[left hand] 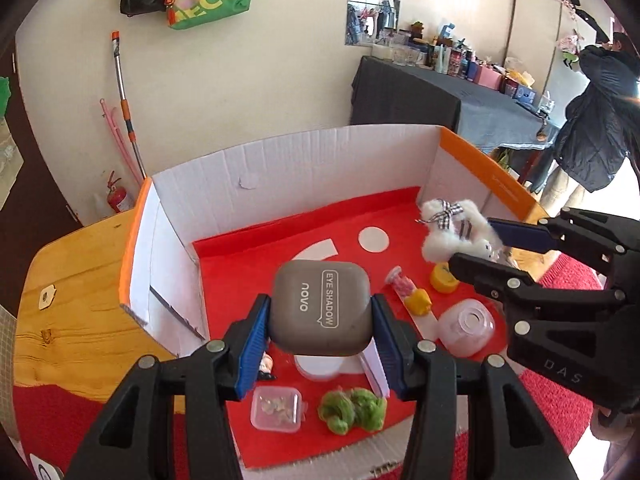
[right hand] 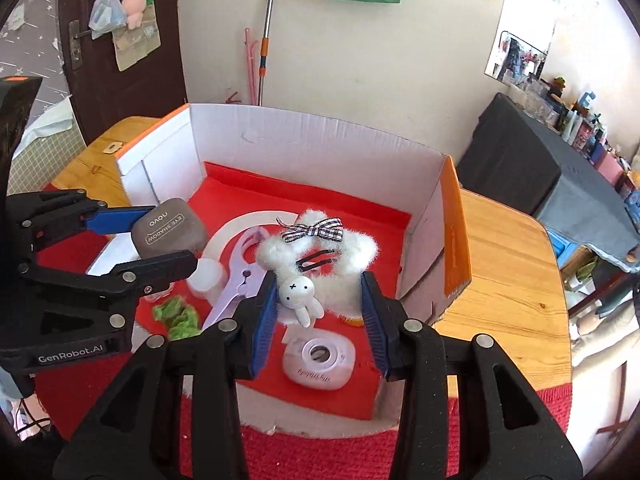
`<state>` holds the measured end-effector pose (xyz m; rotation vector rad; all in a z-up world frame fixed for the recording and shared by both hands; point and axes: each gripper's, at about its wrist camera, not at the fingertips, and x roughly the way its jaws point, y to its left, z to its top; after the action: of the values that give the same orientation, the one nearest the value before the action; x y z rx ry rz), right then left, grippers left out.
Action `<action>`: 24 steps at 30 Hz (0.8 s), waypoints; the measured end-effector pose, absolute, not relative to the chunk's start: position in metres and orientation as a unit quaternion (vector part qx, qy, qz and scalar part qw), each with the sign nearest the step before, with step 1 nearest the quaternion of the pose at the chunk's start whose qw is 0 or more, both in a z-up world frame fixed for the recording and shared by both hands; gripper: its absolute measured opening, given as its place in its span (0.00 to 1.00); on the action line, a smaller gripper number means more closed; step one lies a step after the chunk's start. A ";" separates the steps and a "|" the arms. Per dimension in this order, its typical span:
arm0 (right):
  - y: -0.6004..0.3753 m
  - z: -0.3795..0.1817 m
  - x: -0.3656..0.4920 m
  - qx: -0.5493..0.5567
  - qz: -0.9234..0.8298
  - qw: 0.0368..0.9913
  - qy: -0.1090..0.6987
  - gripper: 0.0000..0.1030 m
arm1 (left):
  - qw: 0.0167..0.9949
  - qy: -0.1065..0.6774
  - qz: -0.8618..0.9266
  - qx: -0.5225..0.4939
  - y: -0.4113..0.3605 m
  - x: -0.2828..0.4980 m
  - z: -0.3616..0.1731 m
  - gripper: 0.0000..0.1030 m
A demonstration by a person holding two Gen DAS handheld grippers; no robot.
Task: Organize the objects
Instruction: 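Carry the eye shadow case and plush bunny with both tools into the box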
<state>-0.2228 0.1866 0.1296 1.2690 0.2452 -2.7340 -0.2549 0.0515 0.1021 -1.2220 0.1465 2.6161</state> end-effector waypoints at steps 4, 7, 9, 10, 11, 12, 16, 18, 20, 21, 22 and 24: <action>0.189 0.121 -0.250 0.444 -0.891 0.041 0.087 0.37 | 0.101 0.053 0.897 -0.428 0.055 -0.278 0.096 0.50; 0.188 0.116 -0.264 0.459 -0.884 0.034 0.088 0.37 | 0.098 0.042 0.889 -0.444 0.054 -0.294 0.087 0.50; 0.188 0.113 -0.272 0.469 -0.878 0.033 0.088 0.37 | 0.089 0.038 0.887 -0.451 0.054 -0.302 0.084 0.50; 0.187 0.110 -0.276 0.473 -0.876 0.031 0.089 0.37 | 0.086 0.036 0.886 -0.454 0.054 -0.305 0.082 0.50; 0.187 0.108 -0.281 0.476 -0.875 0.028 0.089 0.37 | 0.084 0.031 0.885 -0.457 0.053 -0.309 0.080 0.50; 0.186 0.106 -0.284 0.480 -0.872 0.027 0.091 0.37 | 0.082 0.025 0.884 -0.461 0.052 -0.312 0.079 0.50; 0.184 0.096 -0.298 0.501 -0.860 0.020 0.093 0.37 | 0.075 0.000 0.877 -0.475 0.048 -0.324 0.072 0.50; 0.185 0.091 -0.304 0.509 -0.856 0.016 0.092 0.37 | 0.071 -0.011 0.873 -0.482 0.044 -0.330 0.067 0.51; 0.185 0.088 -0.309 0.515 -0.852 0.011 0.092 0.37 | 0.068 -0.016 0.871 -0.486 0.043 -0.333 0.064 0.50; 0.185 0.086 -0.311 0.517 -0.851 0.010 0.090 0.37 | 0.066 -0.016 0.871 -0.487 0.044 -0.334 0.062 0.50; 0.186 0.085 -0.313 0.520 -0.850 0.010 0.088 0.37 | 0.064 -0.016 0.871 -0.487 0.044 -0.336 0.061 0.50; 0.187 0.083 -0.316 0.525 -0.847 0.009 0.087 0.37 | 0.062 -0.022 0.868 -0.493 0.044 -0.340 0.057 0.51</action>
<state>-0.3163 0.1869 0.0831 1.6384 0.2707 -2.6453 -0.3402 0.0438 0.0573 -1.4896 -0.0672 2.6243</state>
